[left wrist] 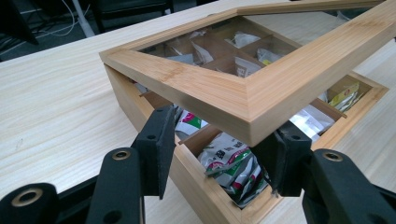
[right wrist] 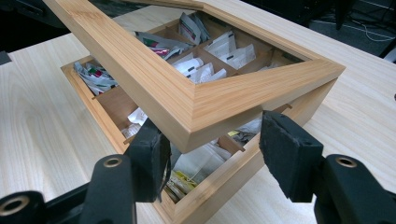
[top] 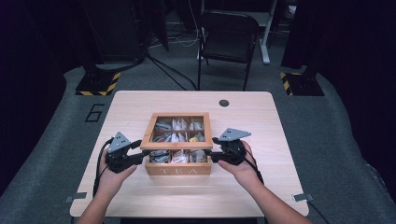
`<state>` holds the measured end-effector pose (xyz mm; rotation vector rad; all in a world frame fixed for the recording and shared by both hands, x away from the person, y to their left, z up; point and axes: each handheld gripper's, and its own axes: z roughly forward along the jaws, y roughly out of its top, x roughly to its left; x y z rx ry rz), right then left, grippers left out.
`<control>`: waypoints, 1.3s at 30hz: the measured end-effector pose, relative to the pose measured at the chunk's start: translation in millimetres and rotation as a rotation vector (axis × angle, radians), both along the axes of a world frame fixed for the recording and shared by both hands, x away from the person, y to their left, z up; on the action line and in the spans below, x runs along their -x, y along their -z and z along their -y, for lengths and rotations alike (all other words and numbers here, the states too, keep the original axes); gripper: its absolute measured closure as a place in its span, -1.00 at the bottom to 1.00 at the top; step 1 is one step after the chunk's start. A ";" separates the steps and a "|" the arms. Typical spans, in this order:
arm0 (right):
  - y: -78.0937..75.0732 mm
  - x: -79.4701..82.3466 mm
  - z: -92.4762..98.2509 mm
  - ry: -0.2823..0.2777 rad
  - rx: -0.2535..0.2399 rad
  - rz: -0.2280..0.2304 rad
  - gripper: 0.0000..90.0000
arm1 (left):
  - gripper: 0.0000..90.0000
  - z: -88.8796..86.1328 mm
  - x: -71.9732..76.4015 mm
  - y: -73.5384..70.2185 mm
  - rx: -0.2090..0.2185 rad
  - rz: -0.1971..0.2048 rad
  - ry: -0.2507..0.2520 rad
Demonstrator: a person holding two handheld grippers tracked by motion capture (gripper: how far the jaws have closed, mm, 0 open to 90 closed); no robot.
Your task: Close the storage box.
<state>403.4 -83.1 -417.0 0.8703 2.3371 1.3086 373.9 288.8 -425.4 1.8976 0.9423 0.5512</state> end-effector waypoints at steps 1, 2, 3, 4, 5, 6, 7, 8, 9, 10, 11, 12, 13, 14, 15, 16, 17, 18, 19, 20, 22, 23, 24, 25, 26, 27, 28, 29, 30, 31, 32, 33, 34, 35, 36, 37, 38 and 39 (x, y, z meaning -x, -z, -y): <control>0.6 -0.4 0.2 -0.004 0.002 0.004 -0.05 | 0.10 -0.3 1.0 0.4 0.004 0.001 0.002; 1.4 -0.3 0.3 -0.005 0.000 0.005 -0.06 | 0.10 -0.4 1.7 1.0 0.006 0.002 0.003; 2.1 0.4 0.1 -0.001 -0.002 -0.003 -0.06 | 0.10 -0.9 2.3 1.2 -0.005 0.001 0.009; 3.0 0.0 0.1 -0.004 0.001 0.000 -0.06 | 0.10 -0.6 3.0 2.0 -0.001 0.000 0.007; 3.8 0.2 0.0 -0.004 0.003 0.000 -0.06 | 0.10 -0.8 3.6 2.3 -0.003 -0.003 0.012; 4.7 0.8 -0.3 -0.001 0.002 -0.004 -0.06 | 0.10 -0.6 4.4 3.1 -0.001 -0.002 0.015; 5.8 1.1 -0.4 -0.001 0.003 -0.003 -0.06 | 0.10 -0.6 5.4 3.7 -0.003 -0.003 0.022; 7.3 1.5 -0.3 -0.003 0.006 -0.004 -0.06 | 0.10 -0.4 6.0 4.3 -0.005 -0.002 0.025; 8.2 2.5 -0.4 0.001 0.005 -0.012 -0.06 | 0.09 -0.3 6.7 4.9 -0.010 -0.002 0.028; 9.6 2.3 -0.3 -0.003 0.008 -0.006 -0.06 | 0.09 -0.1 7.5 6.0 -0.015 -0.004 0.029; 11.4 2.8 -0.4 -0.003 0.008 -0.011 -0.06 | 0.09 -0.2 8.2 7.0 -0.013 -0.011 0.032; 13.0 3.1 -0.4 -0.002 0.009 -0.016 -0.06 | 0.09 -0.3 9.1 8.7 -0.010 -0.014 0.031; 14.9 3.5 -0.5 -0.003 0.010 -0.021 -0.05 | 0.09 -0.8 10.0 10.1 -0.011 -0.016 0.035; 16.5 3.8 -0.7 -0.008 0.010 -0.026 -0.05 | 0.09 -1.1 10.7 10.8 -0.012 -0.022 0.038; 17.5 4.8 -1.0 -0.004 0.009 -0.033 -0.05 | 0.09 -1.4 11.2 11.6 -0.016 -0.026 0.041; 18.5 4.9 -1.4 -0.007 0.009 -0.032 -0.05 | 0.09 -1.1 12.0 13.5 -0.017 -0.026 0.039; 20.1 5.6 -1.7 -0.011 0.015 -0.035 -0.05 | 0.09 -1.0 12.6 14.7 -0.021 -0.029 0.042; 21.5 6.3 -2.2 -0.011 0.014 -0.040 -0.05 | 0.09 -0.7 13.0 16.1 -0.023 -0.033 0.041; 22.8 6.7 -2.5 -0.014 0.016 -0.041 -0.05 | 0.09 -0.5 13.5 17.2 -0.022 -0.040 0.040; 23.9 7.5 -2.7 -0.013 0.019 -0.044 -0.05 | 0.09 -0.6 13.8 18.0 -0.025 -0.042 0.042; 25.5 8.6 -2.7 -0.014 0.018 -0.052 -0.05 | 0.09 -0.3 14.4 20.0 -0.023 -0.043 0.038; 26.2 8.6 -2.5 -0.019 0.017 -0.050 -0.05 | 0.09 -0.6 14.9 20.3 -0.024 -0.048 0.043; 26.7 9.3 -2.4 -0.017 0.016 -0.056 -0.05 | 0.08 -0.7 15.5 20.7 -0.025 -0.054 0.045; 27.2 10.0 -2.1 -0.017 0.016 -0.059 -0.05 | 0.08 -1.0 16.0 21.1 -0.029 -0.056 0.048; 27.7 10.4 -1.7 -0.021 0.018 -0.061 -0.05 | 0.08 -0.5 17.3 22.1 -0.022 -0.062 0.045; 28.1 11.0 -1.3 -0.024 0.021 -0.066 -0.05 | 0.08 -1.2 17.8 22.3 -0.032 -0.062 0.053; 28.7 11.7 -0.8 -0.023 0.021 -0.065 -0.05 | 0.08 -0.6 18.9 23.7 -0.026 -0.060 0.048; 29.1 12.9 -0.2 -0.021 0.019 -0.077 -0.05 | 0.08 -1.4 19.8 23.6 -0.030 -0.069 0.057; 29.4 13.6 0.7 -0.025 0.021 -0.078 -0.05 | 0.08 -1.8 21.0 24.6 -0.042 -0.065 0.050; 29.6 15.2 1.9 -0.028 0.020 -0.074 -0.05 | 0.08 -2.5 21.9 25.1 -0.055 -0.065 0.048; 29.7 17.2 2.2 -0.027 0.019 -0.081 -0.05 | 0.08 -2.9 22.4 26.2 -0.056 -0.068 0.046; 30.2 18.2 2.7 -0.037 0.024 -0.075 -0.05 | 0.08 -3.6 22.7 27.3 -0.058 -0.086 0.055; 30.5 19.6 3.4 -0.034 0.016 -0.069 -0.04 | 0.08 -4.5 23.8 28.2 -0.047 -0.083 0.052; 30.4 20.1 4.3 -0.033 0.014 -0.064 -0.04 | 0.07 -5.3 24.4 28.8 -0.038 -0.075 0.046; 29.8 20.7 4.9 -0.025 0.011 -0.068 -0.04 | 0.08 -6.9 24.8 29.1 -0.022 -0.075 0.041; 29.1 20.2 6.7 -0.025 0.001 -0.071 -0.04 | 0.07 -8.8 25.7 27.8 -0.021 -0.089 0.046; 28.8 19.7 8.2 -0.021 -0.009 -0.074 -0.04 | 0.07 -9.5 26.3 27.6 -0.020 -0.085 0.038; 28.5 19.1 9.9 -0.021 -0.016 -0.078 -0.04 | 0.07 -10.1 26.6 27.6 -0.016 -0.085 0.031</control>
